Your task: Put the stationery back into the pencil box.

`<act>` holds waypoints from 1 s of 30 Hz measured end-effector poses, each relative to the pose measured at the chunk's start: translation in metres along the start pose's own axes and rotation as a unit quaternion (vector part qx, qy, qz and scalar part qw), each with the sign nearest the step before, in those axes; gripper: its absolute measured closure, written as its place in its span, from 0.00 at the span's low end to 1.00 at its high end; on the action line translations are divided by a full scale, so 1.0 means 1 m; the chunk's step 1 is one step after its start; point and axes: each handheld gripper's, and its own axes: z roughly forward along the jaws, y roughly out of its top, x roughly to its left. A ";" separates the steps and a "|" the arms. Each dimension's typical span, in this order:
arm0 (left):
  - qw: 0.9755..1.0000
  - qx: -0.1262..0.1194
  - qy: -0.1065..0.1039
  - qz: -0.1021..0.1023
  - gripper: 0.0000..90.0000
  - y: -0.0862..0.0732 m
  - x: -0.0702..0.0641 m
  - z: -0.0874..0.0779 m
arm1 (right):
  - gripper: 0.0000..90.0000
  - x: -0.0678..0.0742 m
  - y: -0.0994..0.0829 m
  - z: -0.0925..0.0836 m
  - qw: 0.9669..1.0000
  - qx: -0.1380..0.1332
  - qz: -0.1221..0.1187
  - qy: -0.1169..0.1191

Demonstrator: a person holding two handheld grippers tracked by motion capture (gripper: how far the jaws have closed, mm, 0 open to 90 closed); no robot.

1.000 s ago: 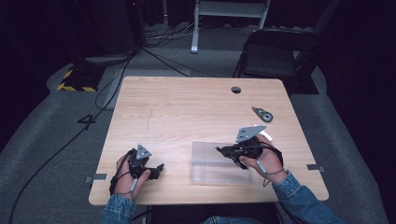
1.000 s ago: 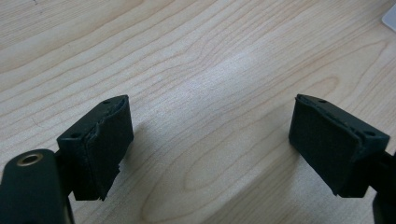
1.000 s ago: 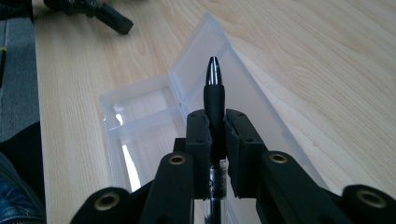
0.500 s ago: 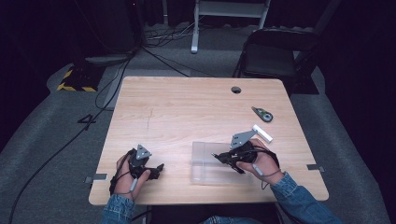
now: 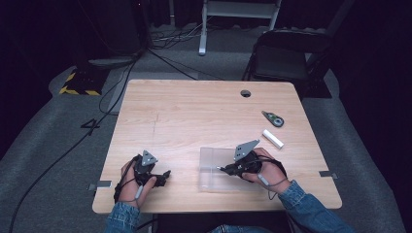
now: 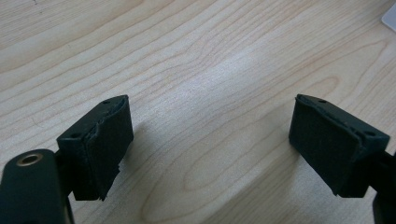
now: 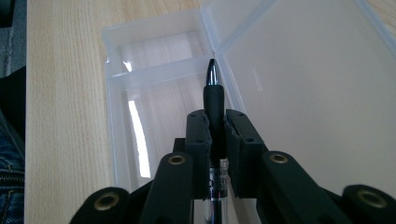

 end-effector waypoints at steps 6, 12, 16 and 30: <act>1.000 0.000 0.001 0.001 0.16 0.000 0.000 0.000 | 0.89 0.000 -0.002 0.006 1.000 0.011 0.006 0.010; 1.000 0.000 0.000 -0.001 0.16 0.000 0.000 0.000 | 0.82 0.002 -0.003 0.011 1.000 0.021 0.006 0.010; 1.000 0.000 0.001 0.001 0.16 0.000 0.000 0.000 | 0.80 0.003 -0.003 0.008 1.000 0.017 0.007 0.011; 1.000 0.000 0.001 0.001 0.16 0.000 0.000 0.000 | 0.92 0.015 -0.007 -0.016 0.997 0.073 0.016 0.019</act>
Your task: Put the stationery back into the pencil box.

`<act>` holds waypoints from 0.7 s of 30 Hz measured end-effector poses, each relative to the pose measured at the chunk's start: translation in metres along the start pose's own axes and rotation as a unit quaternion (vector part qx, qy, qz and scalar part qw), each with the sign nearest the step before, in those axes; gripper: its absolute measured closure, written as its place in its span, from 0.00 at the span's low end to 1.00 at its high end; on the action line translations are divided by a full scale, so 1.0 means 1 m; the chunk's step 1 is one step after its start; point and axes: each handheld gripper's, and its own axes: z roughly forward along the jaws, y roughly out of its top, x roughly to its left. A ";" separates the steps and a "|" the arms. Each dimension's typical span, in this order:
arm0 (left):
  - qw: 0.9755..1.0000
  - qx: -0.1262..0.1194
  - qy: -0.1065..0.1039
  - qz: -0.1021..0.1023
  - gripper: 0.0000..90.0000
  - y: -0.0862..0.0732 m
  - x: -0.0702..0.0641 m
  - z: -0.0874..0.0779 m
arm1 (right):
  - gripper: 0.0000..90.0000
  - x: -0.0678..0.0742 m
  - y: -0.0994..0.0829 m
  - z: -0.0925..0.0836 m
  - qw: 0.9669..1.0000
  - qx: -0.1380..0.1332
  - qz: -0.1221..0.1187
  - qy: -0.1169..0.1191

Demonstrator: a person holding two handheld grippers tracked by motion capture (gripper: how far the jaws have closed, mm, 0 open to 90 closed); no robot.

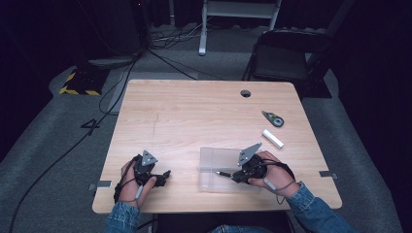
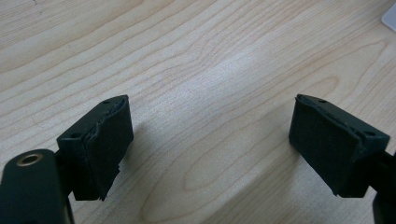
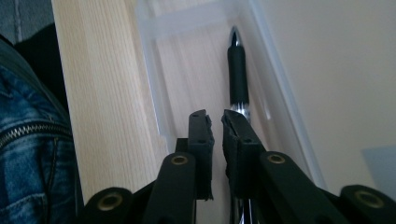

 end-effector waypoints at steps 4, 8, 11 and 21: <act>1.000 0.000 0.000 -0.001 0.16 0.000 0.000 0.000 | 0.92 0.001 -0.003 0.004 1.000 0.021 0.002 0.006; 1.000 -0.001 0.001 0.001 0.16 0.000 0.000 0.000 | 0.87 0.002 -0.003 0.007 1.000 0.031 -0.001 0.002; 1.000 0.000 -0.001 -0.001 0.16 0.000 0.000 0.000 | 0.84 0.001 -0.003 0.008 0.999 0.033 0.003 -0.001; 1.000 0.000 0.000 0.000 0.16 0.000 0.000 0.000 | 0.68 0.002 -0.004 0.011 0.999 0.034 -0.010 -0.022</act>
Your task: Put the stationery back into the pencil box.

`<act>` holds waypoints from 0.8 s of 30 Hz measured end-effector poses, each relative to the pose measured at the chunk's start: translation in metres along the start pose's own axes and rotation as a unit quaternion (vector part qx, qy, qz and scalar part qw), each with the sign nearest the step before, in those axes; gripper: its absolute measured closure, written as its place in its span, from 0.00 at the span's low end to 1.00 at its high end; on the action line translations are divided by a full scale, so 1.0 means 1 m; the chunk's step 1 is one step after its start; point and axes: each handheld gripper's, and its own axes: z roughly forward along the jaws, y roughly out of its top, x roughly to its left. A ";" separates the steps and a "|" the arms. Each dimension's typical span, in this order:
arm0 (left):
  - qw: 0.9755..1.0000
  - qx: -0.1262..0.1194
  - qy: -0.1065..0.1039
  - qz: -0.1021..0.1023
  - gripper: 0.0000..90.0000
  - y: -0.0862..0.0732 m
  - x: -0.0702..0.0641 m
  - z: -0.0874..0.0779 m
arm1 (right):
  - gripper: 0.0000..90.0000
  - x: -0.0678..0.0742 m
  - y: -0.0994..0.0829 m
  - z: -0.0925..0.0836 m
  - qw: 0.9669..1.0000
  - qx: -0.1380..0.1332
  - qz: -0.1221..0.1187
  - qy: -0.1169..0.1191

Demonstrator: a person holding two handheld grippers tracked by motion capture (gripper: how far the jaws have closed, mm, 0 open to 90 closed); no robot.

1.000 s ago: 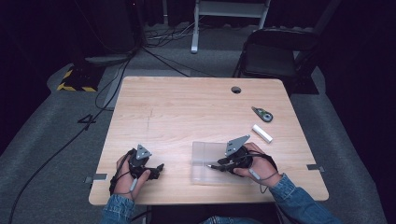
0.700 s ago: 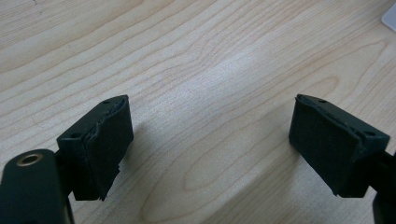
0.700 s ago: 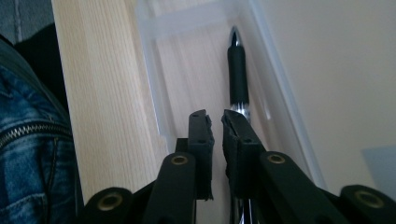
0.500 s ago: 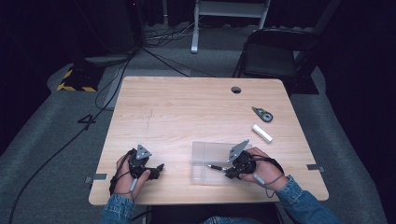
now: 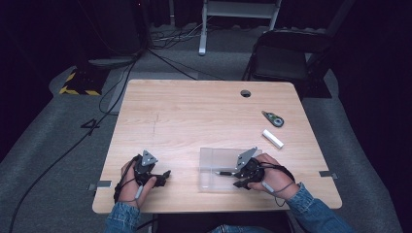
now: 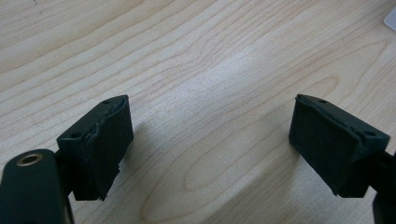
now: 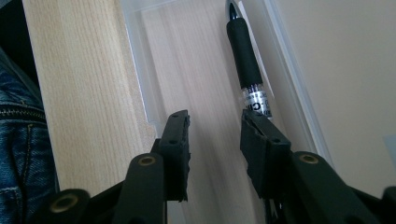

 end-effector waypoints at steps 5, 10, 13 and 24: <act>1.000 0.000 0.000 0.000 0.16 0.000 0.000 0.000 | 0.63 0.000 0.000 0.000 1.000 0.002 -0.004 -0.008; 1.000 0.000 0.000 0.000 0.16 0.000 0.000 0.000 | 0.63 -0.001 -0.001 0.000 1.000 -0.002 0.008 -0.003; 1.000 0.000 0.000 -0.001 0.16 0.000 0.000 0.000 | 0.63 -0.002 -0.001 -0.002 1.000 -0.004 0.014 0.000; 1.000 0.000 -0.001 -0.002 0.16 0.000 0.000 0.000 | 0.61 -0.008 -0.002 -0.027 0.997 -0.056 0.056 -0.008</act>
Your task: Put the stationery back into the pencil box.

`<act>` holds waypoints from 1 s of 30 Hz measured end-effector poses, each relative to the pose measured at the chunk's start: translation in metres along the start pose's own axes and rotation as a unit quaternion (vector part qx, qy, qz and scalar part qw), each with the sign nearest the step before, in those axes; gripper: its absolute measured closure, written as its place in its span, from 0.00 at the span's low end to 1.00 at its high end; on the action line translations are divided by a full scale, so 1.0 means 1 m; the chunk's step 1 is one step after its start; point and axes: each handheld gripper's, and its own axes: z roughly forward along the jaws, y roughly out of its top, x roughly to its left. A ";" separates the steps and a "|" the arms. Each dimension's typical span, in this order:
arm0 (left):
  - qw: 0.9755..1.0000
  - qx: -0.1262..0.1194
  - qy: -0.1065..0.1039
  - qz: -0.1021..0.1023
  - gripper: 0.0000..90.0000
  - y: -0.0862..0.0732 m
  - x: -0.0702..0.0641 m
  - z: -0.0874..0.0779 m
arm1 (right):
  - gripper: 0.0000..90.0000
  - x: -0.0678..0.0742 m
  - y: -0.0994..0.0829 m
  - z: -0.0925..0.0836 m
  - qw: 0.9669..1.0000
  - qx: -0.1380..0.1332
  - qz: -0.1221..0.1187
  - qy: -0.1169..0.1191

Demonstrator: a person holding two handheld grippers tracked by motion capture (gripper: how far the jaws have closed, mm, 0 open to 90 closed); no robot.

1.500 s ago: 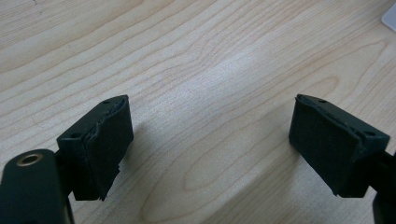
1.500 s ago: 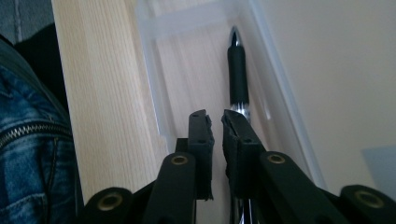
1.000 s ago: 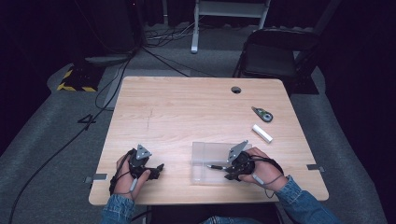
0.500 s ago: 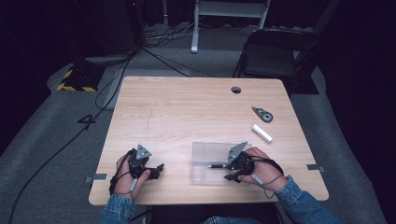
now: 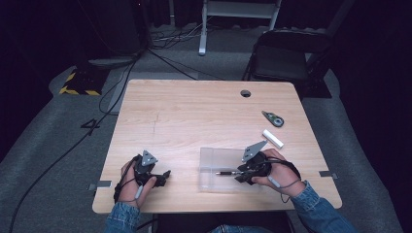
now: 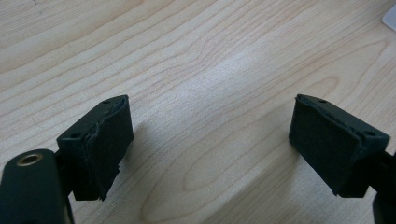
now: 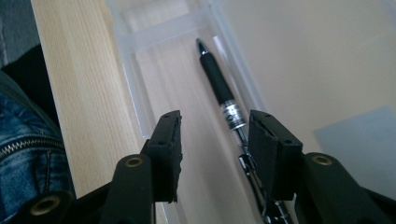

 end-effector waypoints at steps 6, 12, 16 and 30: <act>1.000 0.002 -0.002 0.000 0.16 -0.001 0.000 -0.001 | 0.58 -0.008 0.001 -0.017 0.999 -0.036 0.025 -0.015; 1.000 0.001 0.005 -0.007 0.16 -0.006 0.000 -0.005 | 0.56 -0.022 0.002 -0.037 0.995 -0.074 0.056 -0.042; 1.000 -0.001 0.006 -0.008 0.16 -0.008 0.001 -0.008 | 0.55 -0.033 0.002 -0.050 0.990 -0.098 0.078 -0.059; 1.000 0.002 0.002 -0.007 0.14 -0.008 0.002 -0.007 | 0.54 -0.087 -0.012 -0.071 0.977 -0.106 0.136 -0.126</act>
